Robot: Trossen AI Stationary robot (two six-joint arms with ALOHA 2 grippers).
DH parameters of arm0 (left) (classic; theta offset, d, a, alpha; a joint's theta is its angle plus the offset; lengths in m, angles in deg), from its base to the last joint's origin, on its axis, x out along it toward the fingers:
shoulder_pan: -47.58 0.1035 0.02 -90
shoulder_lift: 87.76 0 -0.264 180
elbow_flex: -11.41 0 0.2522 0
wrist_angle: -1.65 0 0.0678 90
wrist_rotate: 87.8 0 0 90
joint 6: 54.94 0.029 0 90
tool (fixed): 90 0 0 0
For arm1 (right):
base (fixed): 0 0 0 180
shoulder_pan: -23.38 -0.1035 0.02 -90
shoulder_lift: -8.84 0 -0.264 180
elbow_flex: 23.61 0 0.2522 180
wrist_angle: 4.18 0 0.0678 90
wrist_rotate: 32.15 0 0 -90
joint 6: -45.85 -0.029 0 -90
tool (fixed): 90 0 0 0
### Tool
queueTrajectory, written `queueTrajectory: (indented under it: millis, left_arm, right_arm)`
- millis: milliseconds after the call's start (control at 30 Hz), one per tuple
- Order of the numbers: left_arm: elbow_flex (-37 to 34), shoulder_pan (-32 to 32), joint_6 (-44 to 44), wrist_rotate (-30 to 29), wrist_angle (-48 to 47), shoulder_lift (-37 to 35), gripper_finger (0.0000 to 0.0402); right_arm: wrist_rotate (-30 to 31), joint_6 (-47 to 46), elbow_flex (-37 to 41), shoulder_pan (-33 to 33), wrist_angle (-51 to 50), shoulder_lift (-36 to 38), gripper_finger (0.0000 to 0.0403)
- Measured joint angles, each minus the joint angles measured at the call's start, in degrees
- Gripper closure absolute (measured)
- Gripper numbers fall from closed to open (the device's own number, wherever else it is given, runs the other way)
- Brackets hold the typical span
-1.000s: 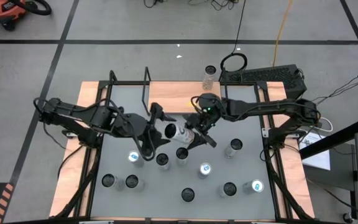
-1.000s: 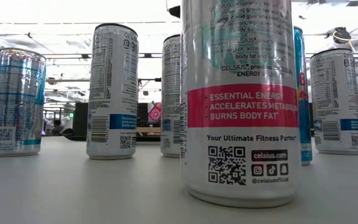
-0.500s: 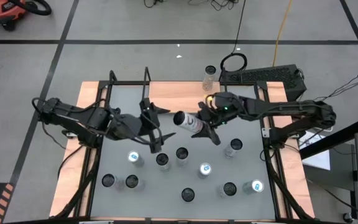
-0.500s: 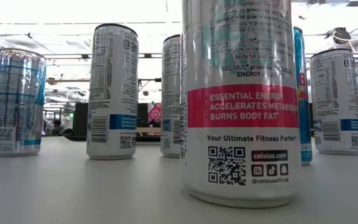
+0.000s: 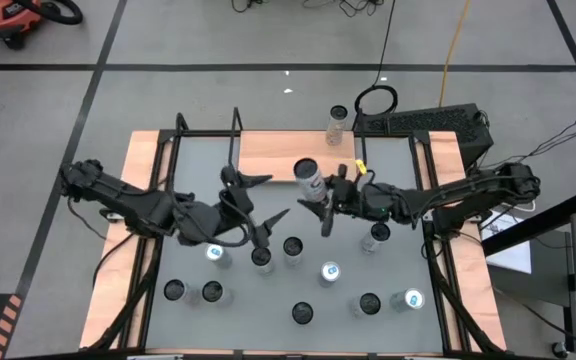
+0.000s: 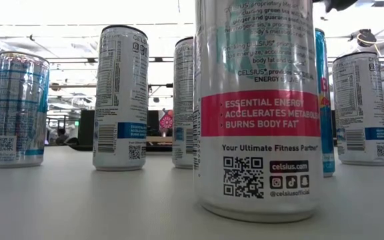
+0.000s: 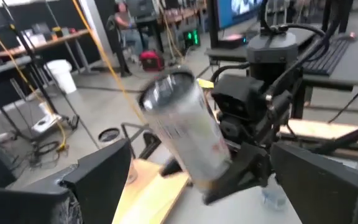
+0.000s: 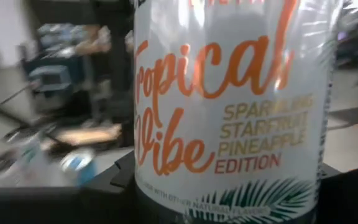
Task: Place canned beverage on shelf
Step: Put the top white yellow soda can on the shelf aligned with the white yellow soda can
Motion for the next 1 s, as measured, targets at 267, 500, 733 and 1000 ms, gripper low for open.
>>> queueTrajectory:
  millis: [267, 500, 733, 1000]
  left_arm:
    - [-15.2, 2.0, 9.3, 7.1, 33.0, 0.0, 0.0017]
    - [-19.4, 6.7, 4.6, 14.2, 38.3, 0.0, 0.0017]
    - [-19.7, 10.5, -0.1, 25.2, 38.9, 0.6, 0.0017]
    - [-19.8, 13.0, -0.4, 26.4, 38.5, 2.9, 0.0017]
  right_arm:
    - [10.3, 2.7, 0.0, -4.5, 5.3, -1.5, 0.0195]
    - [15.6, 5.9, 0.0, -7.3, 13.4, -5.9, 0.0195]
    - [17.4, 7.2, -0.1, -7.2, 21.0, -10.6, 0.0195]
    - [18.5, 11.3, -0.1, -7.2, 25.6, -12.4, 0.0195]
